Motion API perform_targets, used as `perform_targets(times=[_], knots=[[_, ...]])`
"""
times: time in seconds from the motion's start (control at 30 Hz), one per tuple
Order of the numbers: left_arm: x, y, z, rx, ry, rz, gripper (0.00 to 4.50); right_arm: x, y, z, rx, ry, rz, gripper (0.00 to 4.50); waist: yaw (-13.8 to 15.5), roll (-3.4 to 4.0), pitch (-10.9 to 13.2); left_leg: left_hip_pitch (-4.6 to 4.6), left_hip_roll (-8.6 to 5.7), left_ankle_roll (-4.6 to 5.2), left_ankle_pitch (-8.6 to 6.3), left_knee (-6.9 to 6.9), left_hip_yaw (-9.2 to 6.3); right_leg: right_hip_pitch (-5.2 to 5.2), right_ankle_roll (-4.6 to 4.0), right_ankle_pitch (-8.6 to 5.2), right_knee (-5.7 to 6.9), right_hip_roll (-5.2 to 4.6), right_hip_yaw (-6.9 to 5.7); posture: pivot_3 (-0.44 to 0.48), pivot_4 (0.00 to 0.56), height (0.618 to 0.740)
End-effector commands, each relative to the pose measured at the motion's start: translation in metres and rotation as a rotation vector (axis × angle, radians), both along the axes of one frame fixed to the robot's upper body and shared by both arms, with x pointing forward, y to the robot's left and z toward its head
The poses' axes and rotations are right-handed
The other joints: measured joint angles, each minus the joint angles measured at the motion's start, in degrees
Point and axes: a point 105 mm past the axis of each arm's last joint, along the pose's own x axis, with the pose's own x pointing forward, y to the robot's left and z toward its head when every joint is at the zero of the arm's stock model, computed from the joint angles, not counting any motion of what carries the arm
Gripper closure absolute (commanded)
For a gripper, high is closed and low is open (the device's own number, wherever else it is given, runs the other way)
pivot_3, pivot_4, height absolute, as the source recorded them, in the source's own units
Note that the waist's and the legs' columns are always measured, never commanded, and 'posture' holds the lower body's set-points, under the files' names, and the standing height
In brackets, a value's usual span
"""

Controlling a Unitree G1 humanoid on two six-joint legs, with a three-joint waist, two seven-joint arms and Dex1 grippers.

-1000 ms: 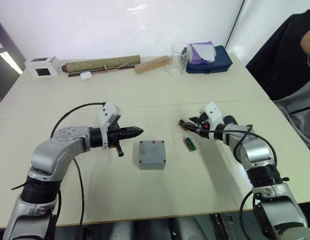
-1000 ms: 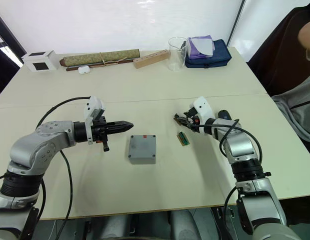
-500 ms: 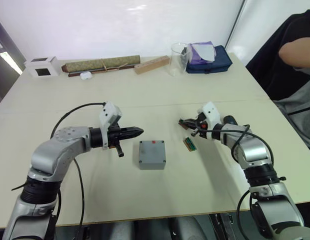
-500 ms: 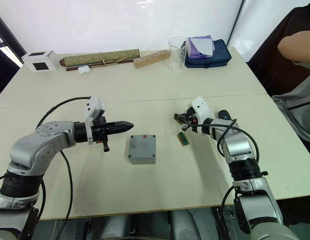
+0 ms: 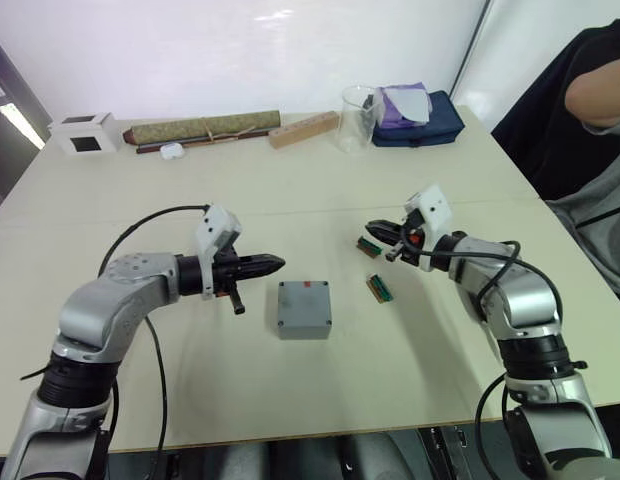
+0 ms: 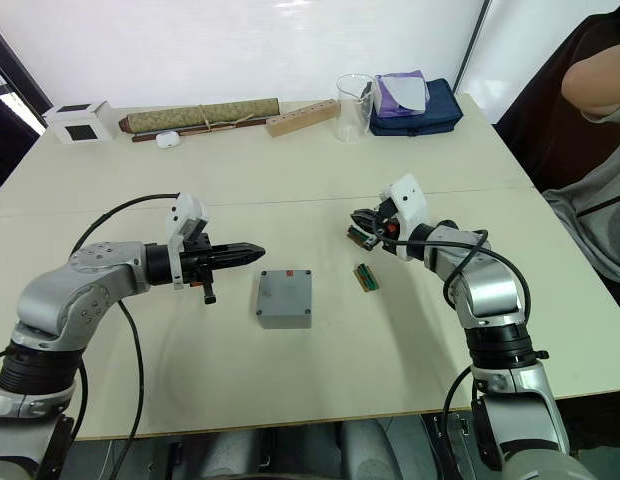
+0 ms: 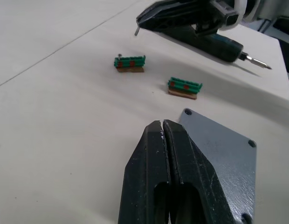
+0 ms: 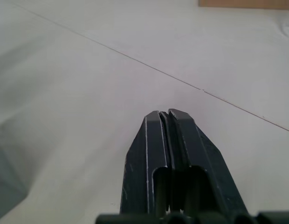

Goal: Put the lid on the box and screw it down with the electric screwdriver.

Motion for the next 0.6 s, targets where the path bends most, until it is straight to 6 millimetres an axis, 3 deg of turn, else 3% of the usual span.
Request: perform_targets(times=[0.03,0.17,0.6], knots=[[-0.015,0.004,0.004,0.028,-0.002,-0.068,4.5,-0.028,0.018,0.015,0.018,-0.046,0.105,4.48,0.0,0.0,0.0,0.0,0.01,0.0,0.0,0.0,0.01,0.0,0.0,0.0,0.0,0.0,0.0,0.0,0.15,0.74],[-0.022,0.014,-0.006,0.07,0.038,-0.072,4.5,-0.061,0.043,0.004,0.023,-0.007,0.234,4.48,0.2,0.0,0.0,0.01,0.0,0.0,0.0,0.06,0.02,0.03,0.0,-0.01,0.0,-0.02,0.0,0.0,0.15,0.74],[-0.016,0.005,-0.008,0.055,0.017,-0.061,4.5,-0.061,0.054,-0.008,0.001,0.023,0.238,4.48,0.1,-0.01,0.0,0.02,0.01,-0.02,0.01,0.07,0.02,0.03,0.0,-0.01,0.0,0.0,0.0,0.0,0.15,0.74]])
